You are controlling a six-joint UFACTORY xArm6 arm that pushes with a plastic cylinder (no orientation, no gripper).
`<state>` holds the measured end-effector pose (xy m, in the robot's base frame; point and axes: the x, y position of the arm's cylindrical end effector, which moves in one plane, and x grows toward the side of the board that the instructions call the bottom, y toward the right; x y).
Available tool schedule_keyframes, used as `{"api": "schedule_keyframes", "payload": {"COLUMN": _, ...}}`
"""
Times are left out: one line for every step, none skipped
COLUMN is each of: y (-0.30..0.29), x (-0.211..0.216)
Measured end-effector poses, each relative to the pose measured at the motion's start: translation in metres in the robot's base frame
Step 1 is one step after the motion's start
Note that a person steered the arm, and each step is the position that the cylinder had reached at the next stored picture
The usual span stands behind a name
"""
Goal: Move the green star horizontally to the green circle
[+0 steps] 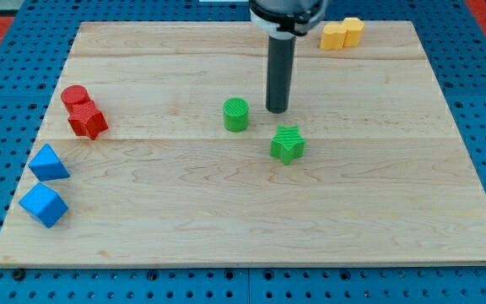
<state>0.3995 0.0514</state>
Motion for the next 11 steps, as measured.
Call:
{"api": "schedule_keyframes", "payload": {"y": 0.007, "x": 0.019}}
{"api": "schedule_keyframes", "payload": {"y": 0.084, "x": 0.044}}
{"api": "schedule_keyframes", "payload": {"y": 0.103, "x": 0.103}}
{"api": "schedule_keyframes", "payload": {"y": 0.044, "x": 0.132}}
{"api": "schedule_keyframes", "payload": {"y": 0.039, "x": 0.094}}
{"api": "schedule_keyframes", "payload": {"y": 0.041, "x": 0.072}}
{"api": "schedule_keyframes", "payload": {"y": 0.071, "x": 0.101}}
{"api": "schedule_keyframes", "payload": {"y": 0.032, "x": 0.134}}
{"api": "schedule_keyframes", "payload": {"y": -0.002, "x": 0.083}}
{"api": "schedule_keyframes", "payload": {"y": 0.033, "x": 0.025}}
{"api": "schedule_keyframes", "payload": {"y": 0.058, "x": -0.023}}
